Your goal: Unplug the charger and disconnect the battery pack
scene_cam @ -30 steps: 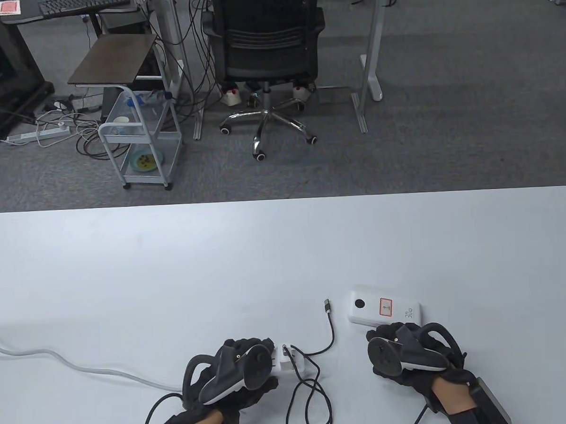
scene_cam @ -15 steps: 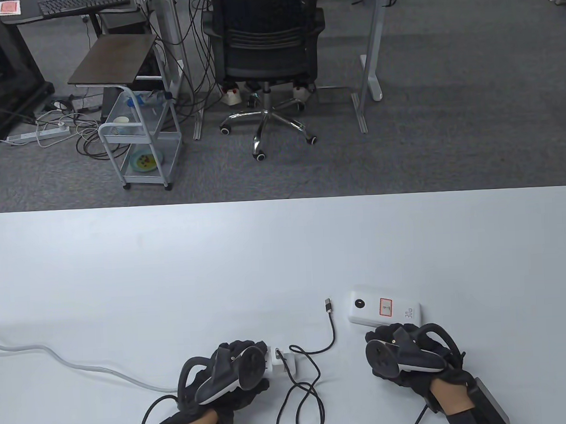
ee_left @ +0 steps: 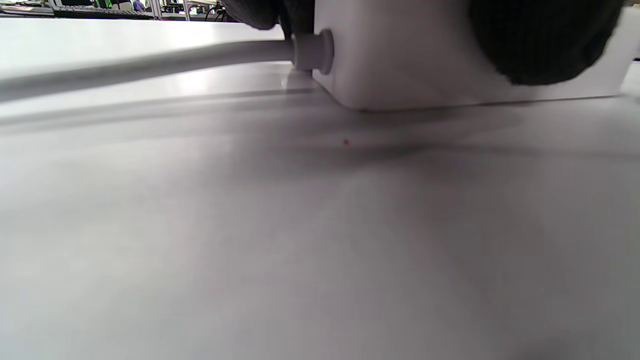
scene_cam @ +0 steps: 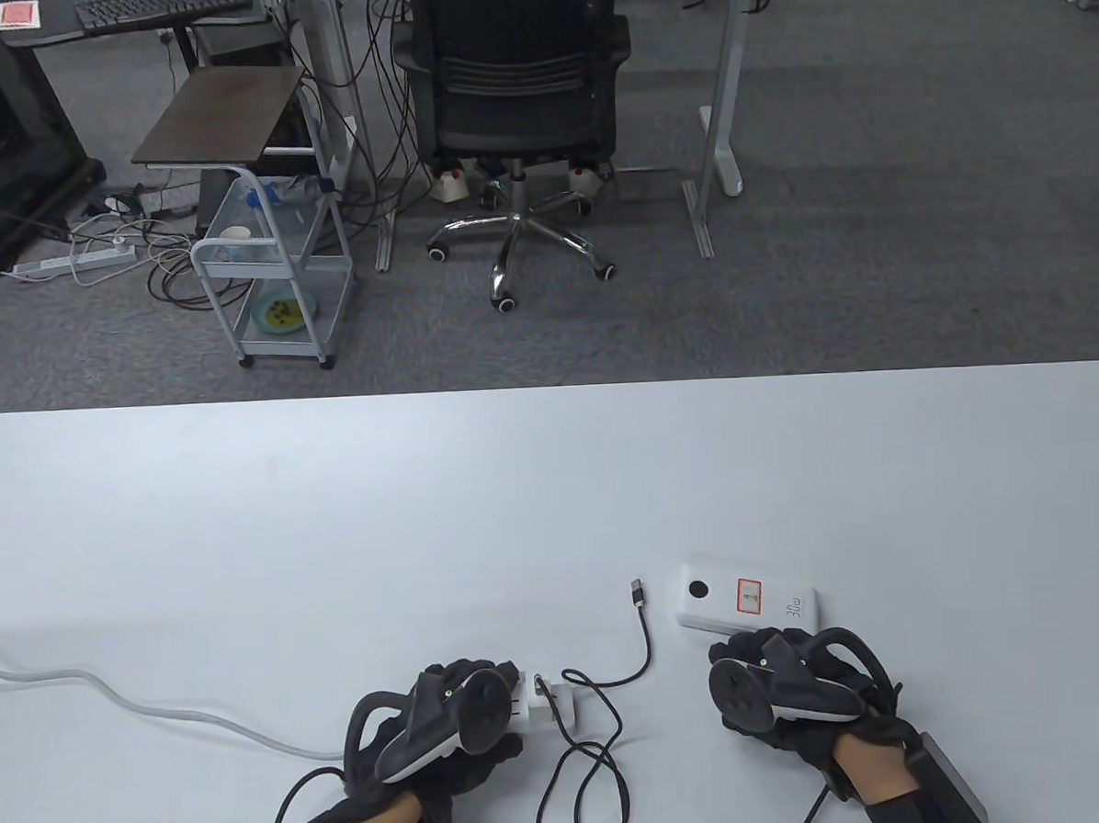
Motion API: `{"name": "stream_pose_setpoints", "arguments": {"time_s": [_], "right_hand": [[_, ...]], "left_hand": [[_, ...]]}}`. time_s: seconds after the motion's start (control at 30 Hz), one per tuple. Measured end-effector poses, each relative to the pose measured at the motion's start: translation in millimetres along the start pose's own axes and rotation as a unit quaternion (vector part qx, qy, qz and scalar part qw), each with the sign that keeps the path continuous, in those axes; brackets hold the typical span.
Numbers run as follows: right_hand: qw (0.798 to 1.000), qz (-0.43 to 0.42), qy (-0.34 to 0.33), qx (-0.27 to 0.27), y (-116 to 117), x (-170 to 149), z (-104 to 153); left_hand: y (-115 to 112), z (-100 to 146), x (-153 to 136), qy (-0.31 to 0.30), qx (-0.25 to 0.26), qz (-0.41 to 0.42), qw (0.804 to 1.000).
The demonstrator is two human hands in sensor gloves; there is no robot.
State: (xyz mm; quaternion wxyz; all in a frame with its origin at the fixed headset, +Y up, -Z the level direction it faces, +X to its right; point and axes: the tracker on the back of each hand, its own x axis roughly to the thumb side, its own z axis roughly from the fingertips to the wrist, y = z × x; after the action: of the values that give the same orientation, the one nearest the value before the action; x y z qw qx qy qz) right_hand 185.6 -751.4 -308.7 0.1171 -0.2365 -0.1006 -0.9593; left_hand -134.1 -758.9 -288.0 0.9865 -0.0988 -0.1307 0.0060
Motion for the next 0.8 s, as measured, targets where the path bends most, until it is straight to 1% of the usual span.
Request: {"name": "stream_pose_setpoints", "arguments": {"time_s": [0.13, 0.23, 0.27, 0.33, 0.43, 0.5, 0.63, 0.7, 0.77, 0.8], "right_hand": [[1.0, -0.001, -0.009, -0.021, -5, 6, 2], [0.997, 0.009, -0.015, -0.07, -16, 16, 3], [0.997, 0.009, -0.017, -0.077, -20, 18, 3], [0.994, 0.004, -0.02, -0.105, -33, 26, 4], [0.987, -0.02, -0.035, -0.155, -59, 39, 4], [0.983, -0.037, -0.044, -0.172, -75, 46, 2], [0.976, -0.076, -0.066, -0.193, -102, 63, -12], [0.969, -0.113, -0.086, -0.203, -112, 76, -21], [0.962, -0.154, -0.112, -0.198, -113, 88, -29], [0.959, -0.172, -0.126, -0.185, -110, 95, -33]], "left_hand": [[0, 0, 0, -0.001, 0.002, -0.005, 1.0], [1, 1, 0, 0.001, 0.002, -0.01, 1.0], [1, 0, 0, 0.002, 0.001, -0.01, 1.0], [1, 0, -1, 0.002, -0.003, -0.006, 1.0], [1, 0, -1, 0.001, 0.0, -0.005, 1.0], [1, 0, -1, 0.001, 0.0, -0.005, 1.0], [1, 0, 0, 0.002, 0.003, -0.007, 1.0], [0, 1, 0, 0.005, 0.004, -0.009, 1.0], [0, 1, 1, 0.006, 0.007, -0.011, 1.0], [0, 1, 0, 0.005, 0.008, -0.011, 1.0]]}}
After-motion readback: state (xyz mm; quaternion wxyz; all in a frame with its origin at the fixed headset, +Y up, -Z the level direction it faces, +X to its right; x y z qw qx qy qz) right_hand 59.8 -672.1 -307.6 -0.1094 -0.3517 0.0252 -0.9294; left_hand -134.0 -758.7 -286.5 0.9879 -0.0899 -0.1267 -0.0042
